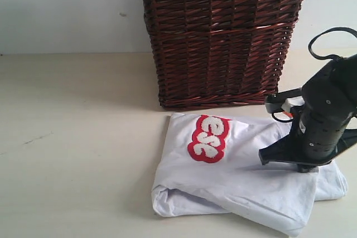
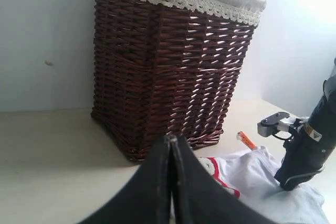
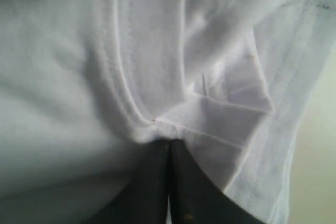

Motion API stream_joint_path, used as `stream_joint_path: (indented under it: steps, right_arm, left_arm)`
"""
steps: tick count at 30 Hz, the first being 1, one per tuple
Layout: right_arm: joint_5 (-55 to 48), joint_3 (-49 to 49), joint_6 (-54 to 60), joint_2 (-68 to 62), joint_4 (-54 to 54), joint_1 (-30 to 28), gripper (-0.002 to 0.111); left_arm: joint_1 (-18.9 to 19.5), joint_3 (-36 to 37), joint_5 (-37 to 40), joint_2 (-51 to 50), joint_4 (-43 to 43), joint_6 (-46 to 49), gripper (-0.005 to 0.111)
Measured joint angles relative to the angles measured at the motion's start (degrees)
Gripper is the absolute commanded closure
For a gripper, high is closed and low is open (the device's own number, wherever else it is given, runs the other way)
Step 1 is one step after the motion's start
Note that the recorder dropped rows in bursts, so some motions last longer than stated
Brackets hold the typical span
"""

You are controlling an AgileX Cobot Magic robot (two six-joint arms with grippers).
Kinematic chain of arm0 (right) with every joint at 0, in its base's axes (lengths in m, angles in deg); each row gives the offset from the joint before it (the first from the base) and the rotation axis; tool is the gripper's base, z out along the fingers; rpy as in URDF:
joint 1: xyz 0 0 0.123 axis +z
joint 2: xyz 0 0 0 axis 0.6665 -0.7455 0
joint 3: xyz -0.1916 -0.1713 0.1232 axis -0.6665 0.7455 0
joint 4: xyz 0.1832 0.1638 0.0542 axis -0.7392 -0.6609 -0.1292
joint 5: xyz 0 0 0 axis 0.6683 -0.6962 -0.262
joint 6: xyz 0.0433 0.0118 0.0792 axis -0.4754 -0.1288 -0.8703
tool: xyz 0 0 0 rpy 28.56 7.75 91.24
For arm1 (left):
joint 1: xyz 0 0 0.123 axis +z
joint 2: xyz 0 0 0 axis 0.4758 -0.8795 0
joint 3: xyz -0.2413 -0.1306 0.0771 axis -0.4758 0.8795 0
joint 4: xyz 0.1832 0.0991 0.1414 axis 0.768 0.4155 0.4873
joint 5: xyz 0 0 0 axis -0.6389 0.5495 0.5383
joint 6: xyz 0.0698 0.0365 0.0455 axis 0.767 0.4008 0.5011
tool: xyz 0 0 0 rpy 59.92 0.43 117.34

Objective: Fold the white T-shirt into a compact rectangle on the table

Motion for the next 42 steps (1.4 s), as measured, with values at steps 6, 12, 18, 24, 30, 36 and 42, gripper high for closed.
stream_joint_path:
  steps: [6, 12, 18, 24, 30, 36, 42]
  right_arm:
    - [3.70, 0.51, 8.85, 14.83, -9.09, 0.15, 0.108]
    - [10.23, 3.11, 11.80, 33.34, -11.97, 3.33, 0.108]
    - [17.88, 9.27, 11.93, 60.96, -12.60, 4.16, 0.108]
    - [21.63, 13.60, 11.93, 81.83, -12.70, 4.16, 0.108]
    - [20.00, 13.73, 11.93, 90.47, -12.70, 4.16, 0.108]
    - [13.26, 13.73, 12.02, 91.93, -12.90, 4.16, 0.108]
    - [10.95, 13.73, 12.02, 92.03, -13.33, 4.16, 0.108]
  left_arm:
    - [0.00, 0.00, 0.00, 0.00, 0.00, 1.31, 0.107]
    - [0.00, 0.00, 3.04, 0.00, 0.00, 1.44, 0.107]
    - [0.00, 0.00, 11.36, 0.00, 0.00, 1.55, 0.107]
    - [0.00, 0.00, 21.17, 0.00, -1.26, 1.55, 0.107]
    - [0.00, 0.00, 26.01, 0.00, -5.60, 0.72, 0.107]
    - [0.00, 0.00, 29.61, 0.00, -6.45, 0.14, 0.107]
    - [0.00, 0.00, 29.83, 0.00, -6.45, 0.14, 0.107]
